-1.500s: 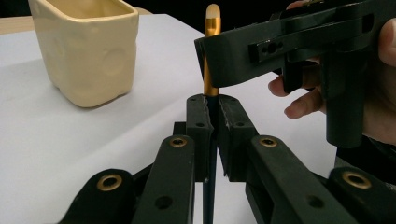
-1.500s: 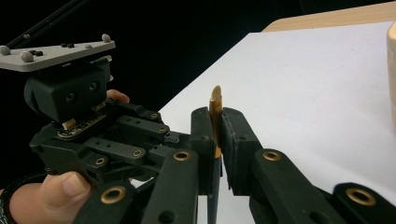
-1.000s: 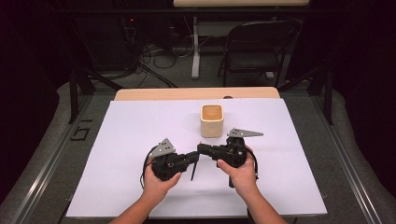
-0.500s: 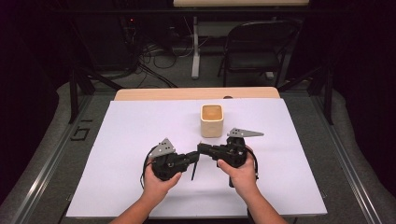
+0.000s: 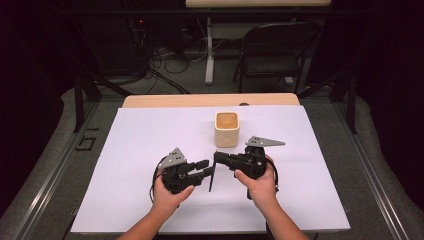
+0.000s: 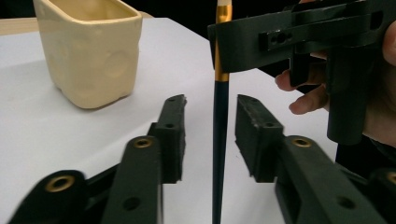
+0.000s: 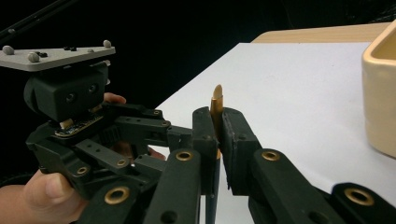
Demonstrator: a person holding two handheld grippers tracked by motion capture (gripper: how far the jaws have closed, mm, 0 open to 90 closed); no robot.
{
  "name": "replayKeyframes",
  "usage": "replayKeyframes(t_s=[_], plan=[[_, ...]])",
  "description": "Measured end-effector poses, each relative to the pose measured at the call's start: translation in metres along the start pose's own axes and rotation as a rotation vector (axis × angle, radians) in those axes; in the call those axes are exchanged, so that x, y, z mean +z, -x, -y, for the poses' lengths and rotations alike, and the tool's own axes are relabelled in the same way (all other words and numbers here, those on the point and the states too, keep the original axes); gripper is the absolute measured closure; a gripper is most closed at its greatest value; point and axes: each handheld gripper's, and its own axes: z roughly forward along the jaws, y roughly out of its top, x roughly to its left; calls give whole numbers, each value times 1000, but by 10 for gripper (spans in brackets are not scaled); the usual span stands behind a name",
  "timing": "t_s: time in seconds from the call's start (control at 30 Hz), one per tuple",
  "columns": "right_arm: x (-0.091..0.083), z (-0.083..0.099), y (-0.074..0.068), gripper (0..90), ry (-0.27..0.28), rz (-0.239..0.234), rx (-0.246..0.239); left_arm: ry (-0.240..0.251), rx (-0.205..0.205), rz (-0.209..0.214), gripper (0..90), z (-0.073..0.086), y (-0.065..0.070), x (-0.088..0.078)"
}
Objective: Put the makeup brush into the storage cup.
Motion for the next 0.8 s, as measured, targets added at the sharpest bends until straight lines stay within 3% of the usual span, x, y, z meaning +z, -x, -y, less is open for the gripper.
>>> replayKeyframes(t_s=[0.37, 0.47, 0.6, 0.8], plan=[[-6, -3, -2, 848, 11, 50, -64, 0, 12, -46, 480, 1, -5, -4], [-8, -5, -4, 848, 17, 65, -99, -42, 18, -60, 435, 2, -8, -2], [-12, -8, -6, 848, 19, 79, -135, -37, 35, -107, 419, 5, -11, -3], [-17, -10, -6, 848, 28, 107, -168, -33, 40, -133, 412, 6, -15, -11]])
